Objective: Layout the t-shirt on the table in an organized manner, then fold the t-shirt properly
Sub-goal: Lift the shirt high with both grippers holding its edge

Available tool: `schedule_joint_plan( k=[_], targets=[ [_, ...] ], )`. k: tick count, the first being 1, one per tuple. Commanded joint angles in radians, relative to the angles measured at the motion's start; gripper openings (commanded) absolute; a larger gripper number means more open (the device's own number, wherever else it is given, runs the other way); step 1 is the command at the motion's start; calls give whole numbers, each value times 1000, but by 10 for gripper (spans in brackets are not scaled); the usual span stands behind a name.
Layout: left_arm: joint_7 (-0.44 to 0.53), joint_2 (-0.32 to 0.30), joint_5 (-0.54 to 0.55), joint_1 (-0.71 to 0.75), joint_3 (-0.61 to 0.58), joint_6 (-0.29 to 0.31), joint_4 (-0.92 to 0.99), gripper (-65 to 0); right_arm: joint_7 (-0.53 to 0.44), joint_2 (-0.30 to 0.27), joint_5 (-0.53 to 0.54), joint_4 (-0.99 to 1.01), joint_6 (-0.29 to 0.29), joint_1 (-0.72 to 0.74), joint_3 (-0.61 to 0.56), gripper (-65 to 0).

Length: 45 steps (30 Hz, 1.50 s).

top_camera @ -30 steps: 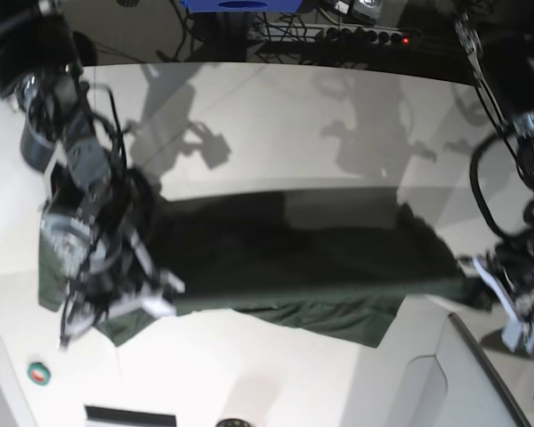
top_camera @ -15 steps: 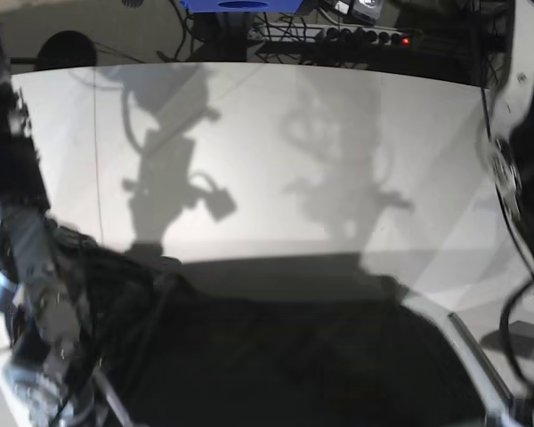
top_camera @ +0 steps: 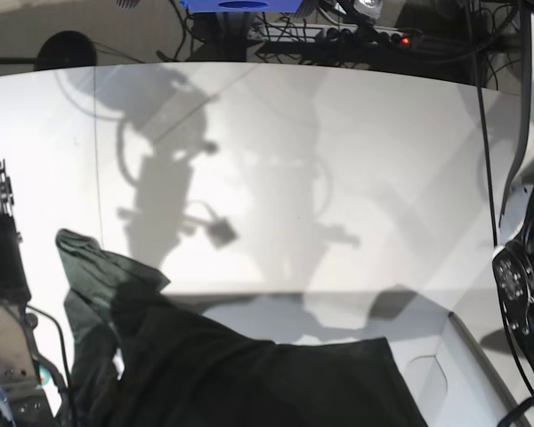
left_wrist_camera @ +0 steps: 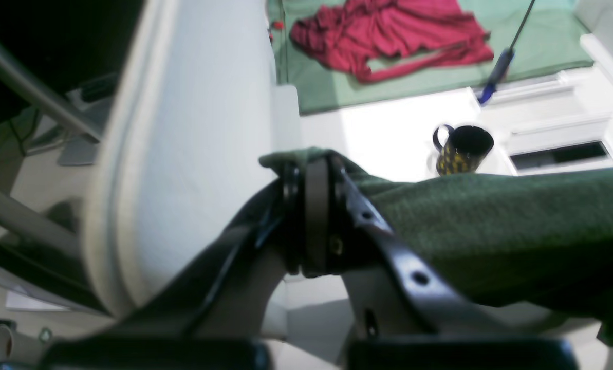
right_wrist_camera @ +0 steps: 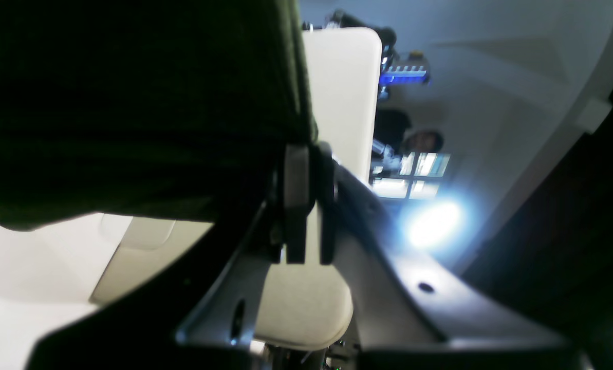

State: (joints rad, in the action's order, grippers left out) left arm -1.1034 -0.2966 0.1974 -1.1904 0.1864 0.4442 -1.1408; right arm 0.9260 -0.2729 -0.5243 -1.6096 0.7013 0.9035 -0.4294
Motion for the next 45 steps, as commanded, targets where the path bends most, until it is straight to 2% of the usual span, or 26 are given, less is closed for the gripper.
schedule_joint_plan(
  k=[1,5,10,17,21,31,33,39,45],
  targets=[
    [39,-6,-2,-52,2,-8,-8,-650,9,-9,-33,-8,-3,50,10,-647],
    [39,-3,-2,-32,0,-8,-3,-650,1,-9,-35,-8,-3,18,8,-647],
    [62,-10,-3,-23,-1,-8,-3,-650,3,-9,-35,-8,-3,44,8,-647],
    [62,-8,-55,-41,-14,-8,-9,-650,5,-7,-35,-8,-3,59,-27,-647],
    [67,-10,-55,-10,-72,-8,-9,-650,0,-7,-35,-8,-3,13,-33,-647],
    [70,-6,-59,42,-55,-8,-2,-650,-3,-9,-35,2,-3,-45,-32,-647],
    [95,-3,-59,53,-58,-8,-2,-650,-18,-1,-35,48,-3,-47,-32,-647],
    [187,-5,-59,71,-193,-8,74,-650,-143,5,-35,223,-3,-31,-27,-648],
    [302,0,-59,33,-209,-9,224,-650,-210,28,-35,358,-3,27,-26,-648]
  ],
)
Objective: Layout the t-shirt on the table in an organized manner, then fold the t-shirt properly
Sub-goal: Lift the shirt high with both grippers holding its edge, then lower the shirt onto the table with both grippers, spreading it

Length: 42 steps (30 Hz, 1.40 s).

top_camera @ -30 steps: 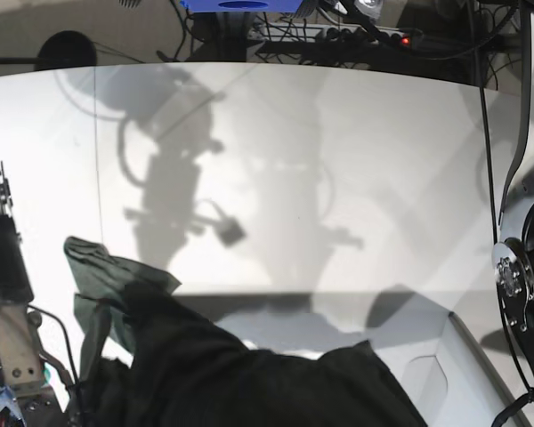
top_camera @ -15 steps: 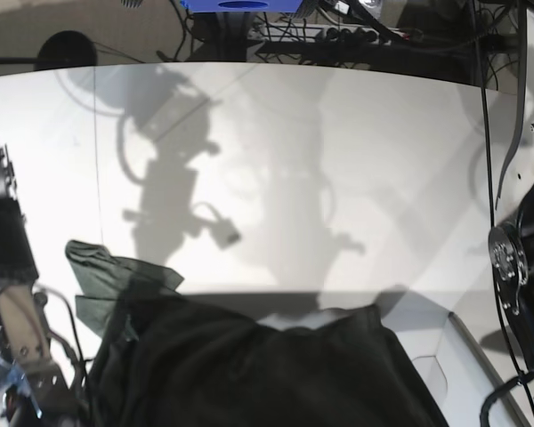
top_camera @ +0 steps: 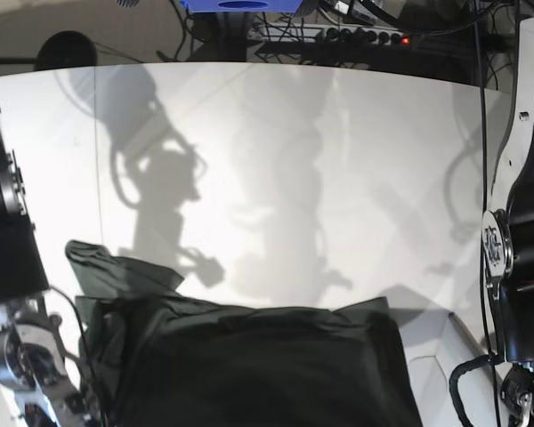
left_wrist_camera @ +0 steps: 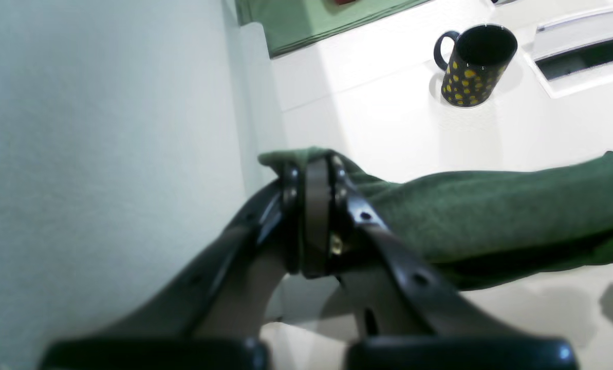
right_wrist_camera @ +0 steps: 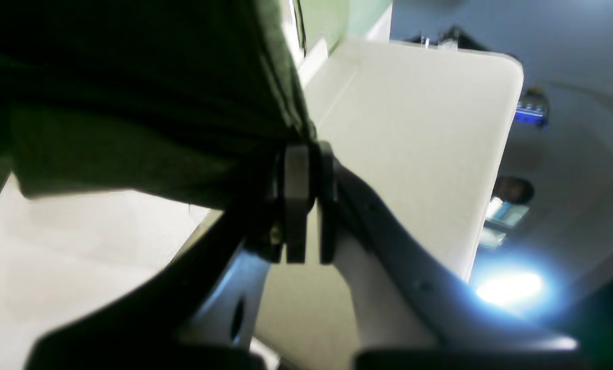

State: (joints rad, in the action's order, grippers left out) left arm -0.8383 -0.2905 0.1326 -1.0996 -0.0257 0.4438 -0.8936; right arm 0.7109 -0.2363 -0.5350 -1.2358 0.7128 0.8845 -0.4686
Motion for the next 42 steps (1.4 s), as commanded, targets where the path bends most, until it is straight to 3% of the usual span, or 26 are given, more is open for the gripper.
schedule_joint_plan(
  k=[1,8,14,18,23,26,29,32,36,39,42],
  targets=[
    [63,3,6,-73,4,-9,12,-650,-10,-7,-24,14,-15,65,14,-648],
    [100,24,8,-202,10,-9,115,-650,-44,-10,-24,95,-15,204,12,-648],
    [-46,24,17,-135,13,-9,-63,-650,42,-18,-24,-26,-15,141,11,-648],
    [-148,1,16,0,14,-7,-269,-650,145,-47,-83,-213,-15,9,8,-648],
    [-279,-71,19,206,25,-3,-546,-650,232,-44,-336,-531,-15,-273,14,-648],
    [-338,-83,19,345,100,2,-672,-650,241,-39,-443,-640,-15,-474,12,-648],
    [-390,-103,17,491,189,80,-763,-650,240,-13,-477,-665,-15,-661,17,-648],
    [-410,-106,6,660,255,131,-839,-650,240,-1,-474,-668,-15,-815,23,-648],
    [-404,-118,16,886,315,131,-913,-650,227,125,-439,-686,-15,-980,129,-648],
    [-402,-117,16,1028,372,131,-927,-650,184,183,-305,-680,-15,-1059,225,-648],
    [-399,-114,16,1139,398,131,-921,-650,186,206,-190,-663,-15,-1092,304,-648]
  ],
)
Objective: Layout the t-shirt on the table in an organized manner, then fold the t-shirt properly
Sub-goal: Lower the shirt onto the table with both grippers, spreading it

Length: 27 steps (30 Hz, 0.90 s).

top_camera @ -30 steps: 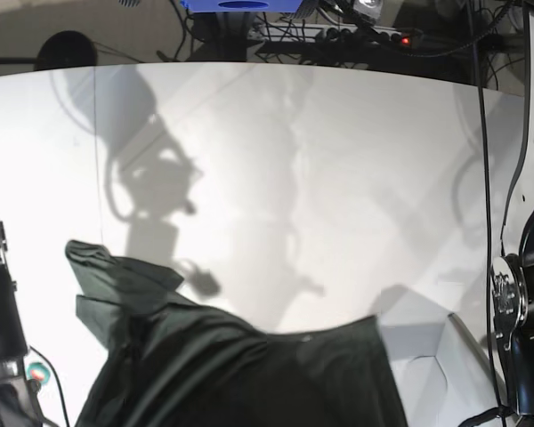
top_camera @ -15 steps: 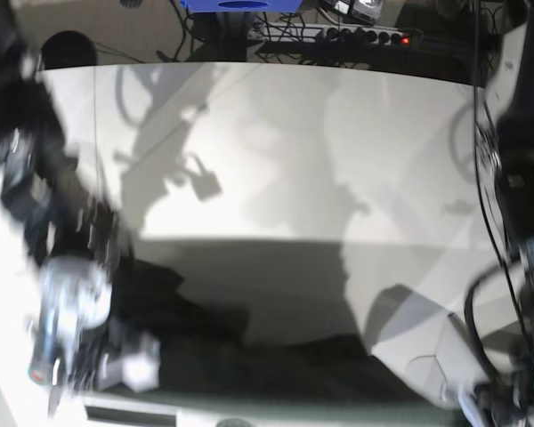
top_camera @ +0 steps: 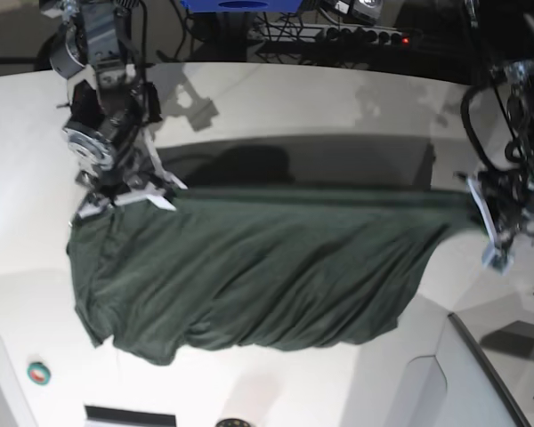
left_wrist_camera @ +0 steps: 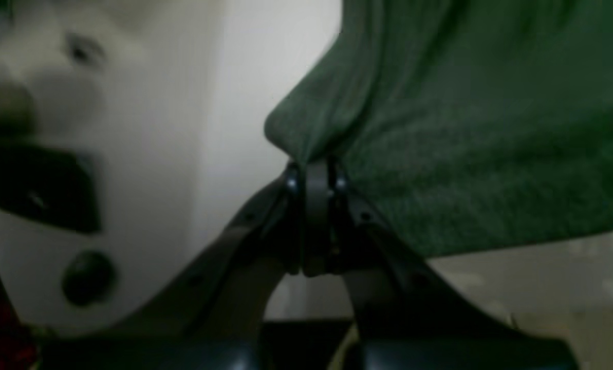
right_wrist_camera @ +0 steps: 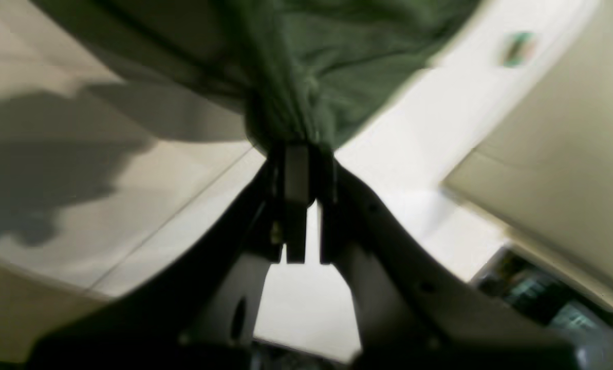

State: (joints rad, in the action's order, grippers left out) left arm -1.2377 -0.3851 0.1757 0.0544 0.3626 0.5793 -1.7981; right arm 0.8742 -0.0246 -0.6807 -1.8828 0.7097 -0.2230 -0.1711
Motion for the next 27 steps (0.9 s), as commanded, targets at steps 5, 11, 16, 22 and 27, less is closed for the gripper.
schedule_joint_plan(
  k=[5,11,16,22,27],
  targets=[
    [103,-15,-37,134,3,-6,5,-650,24,12,65,25,-12,-39,72,-648],
    [163,-4,-37,184,19,-6,137,-650,27,15,169,104,-12,-62,83,-647],
    [190,-1,-37,221,22,-6,163,-650,29,18,174,113,-12,-86,83,-645],
    [194,-8,-37,249,23,-6,169,-650,21,18,180,133,-12,-117,138,-644],
    [189,-8,-37,249,22,-6,166,-650,29,18,180,164,-12,-100,163,-609]
  ],
)
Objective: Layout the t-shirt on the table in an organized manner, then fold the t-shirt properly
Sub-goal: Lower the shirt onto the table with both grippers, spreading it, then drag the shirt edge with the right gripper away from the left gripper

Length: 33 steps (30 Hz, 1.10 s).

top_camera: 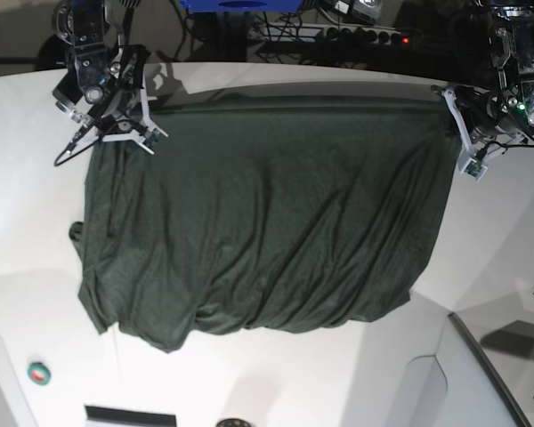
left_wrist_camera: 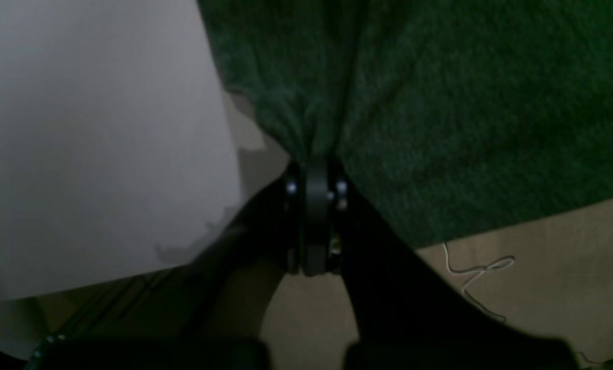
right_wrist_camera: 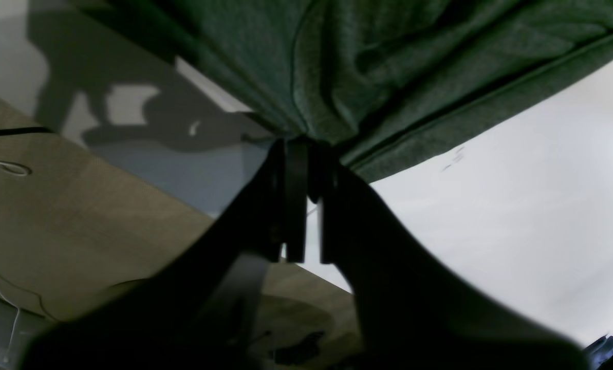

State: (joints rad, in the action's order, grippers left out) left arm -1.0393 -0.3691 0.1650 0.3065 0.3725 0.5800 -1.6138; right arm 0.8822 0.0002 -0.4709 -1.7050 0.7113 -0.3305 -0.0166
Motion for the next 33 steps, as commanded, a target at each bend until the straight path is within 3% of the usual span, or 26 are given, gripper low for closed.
schedule_joint_plan(
  k=[1,5,7,11,13,17,20,22,26,33],
  targets=[
    [-9,-24,-26,-3,12,-7,-21,-650,21,-7,-30,-19,-13,4,8,-569],
    [-12,-37,-26,4,12,-7,-21,-650,21,-6,-30,-25,-13,-9,33,-335],
    [-12,-38,-26,20,13,-7,-24,-650,19,21,-30,-36,-13,-11,62,-264],
    [-12,-40,-26,64,15,-7,-101,-443,13,48,-12,-102,-13,32,148,-278],
    [-12,-37,-26,82,15,-7,-151,-402,21,39,33,-111,-13,93,165,-278],
    [-17,-31,-26,96,64,-7,-199,-400,21,42,85,0,-13,273,272,-278],
    [-88,-34,-22,87,150,-7,-219,-398,13,36,171,158,-13,445,381,-278],
    [-92,-37,-18,87,194,-7,-231,-398,13,11,203,273,-13,548,435,-278],
    [-89,-29,-17,36,214,-7,-231,-398,-37,-22,212,563,-13,741,452,-279],
    [-89,49,-26,-94,216,-7,-185,-403,-199,-38,212,909,-13,901,452,-281]
  ],
)
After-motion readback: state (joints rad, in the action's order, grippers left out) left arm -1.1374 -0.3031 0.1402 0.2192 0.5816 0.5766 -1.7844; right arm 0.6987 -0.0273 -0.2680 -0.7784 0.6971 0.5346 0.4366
